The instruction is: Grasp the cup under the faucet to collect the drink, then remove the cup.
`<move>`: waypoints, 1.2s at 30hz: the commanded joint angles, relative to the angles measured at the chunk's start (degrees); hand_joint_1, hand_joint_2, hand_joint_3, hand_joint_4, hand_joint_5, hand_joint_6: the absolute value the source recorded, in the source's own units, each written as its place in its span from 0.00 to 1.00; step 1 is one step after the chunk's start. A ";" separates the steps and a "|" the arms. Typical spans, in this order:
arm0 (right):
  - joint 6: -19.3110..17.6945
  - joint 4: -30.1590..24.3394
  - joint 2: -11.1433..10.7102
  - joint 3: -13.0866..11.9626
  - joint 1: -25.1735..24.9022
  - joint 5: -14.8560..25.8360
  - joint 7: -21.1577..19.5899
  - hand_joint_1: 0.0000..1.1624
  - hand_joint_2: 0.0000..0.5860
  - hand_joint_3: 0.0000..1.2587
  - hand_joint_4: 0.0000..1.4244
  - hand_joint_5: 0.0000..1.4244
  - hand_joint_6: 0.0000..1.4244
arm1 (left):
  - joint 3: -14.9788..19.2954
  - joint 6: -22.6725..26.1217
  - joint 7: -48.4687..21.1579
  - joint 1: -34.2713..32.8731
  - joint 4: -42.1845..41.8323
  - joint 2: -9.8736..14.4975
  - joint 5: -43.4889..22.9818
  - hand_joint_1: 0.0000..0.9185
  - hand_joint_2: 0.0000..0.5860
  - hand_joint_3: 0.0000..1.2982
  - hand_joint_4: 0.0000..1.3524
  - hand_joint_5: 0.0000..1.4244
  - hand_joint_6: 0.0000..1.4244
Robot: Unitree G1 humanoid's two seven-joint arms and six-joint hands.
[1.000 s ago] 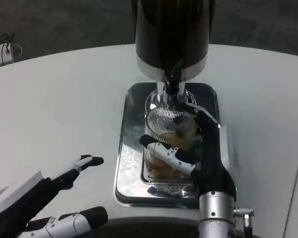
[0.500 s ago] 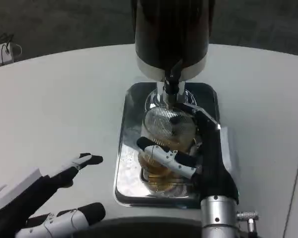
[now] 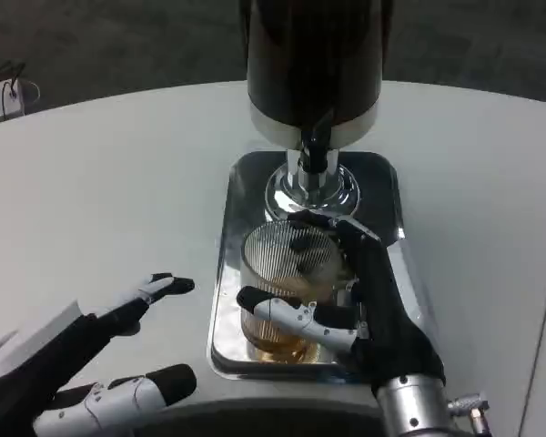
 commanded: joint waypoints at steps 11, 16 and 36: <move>-0.47 -13.54 -1.92 0.85 6.87 0.98 6.34 0.87 0.39 0.76 0.84 0.98 1.00 | -1.39 -2.08 -0.53 -3.22 3.19 1.21 0.12 0.00 0.04 0.10 0.01 0.04 0.11; 0.12 -20.09 -4.38 -0.26 10.05 1.98 10.51 0.87 0.39 0.76 0.84 0.98 1.00 | -2.30 -2.89 -0.13 -4.75 3.82 1.48 1.28 0.00 0.04 0.10 0.01 0.04 0.11; 8.68 -45.07 -19.22 -17.35 17.28 14.09 30.51 0.86 0.39 0.77 0.84 0.99 1.00 | -6.64 -4.03 0.12 -6.49 -2.53 1.00 7.29 0.00 0.05 0.03 0.00 0.00 0.05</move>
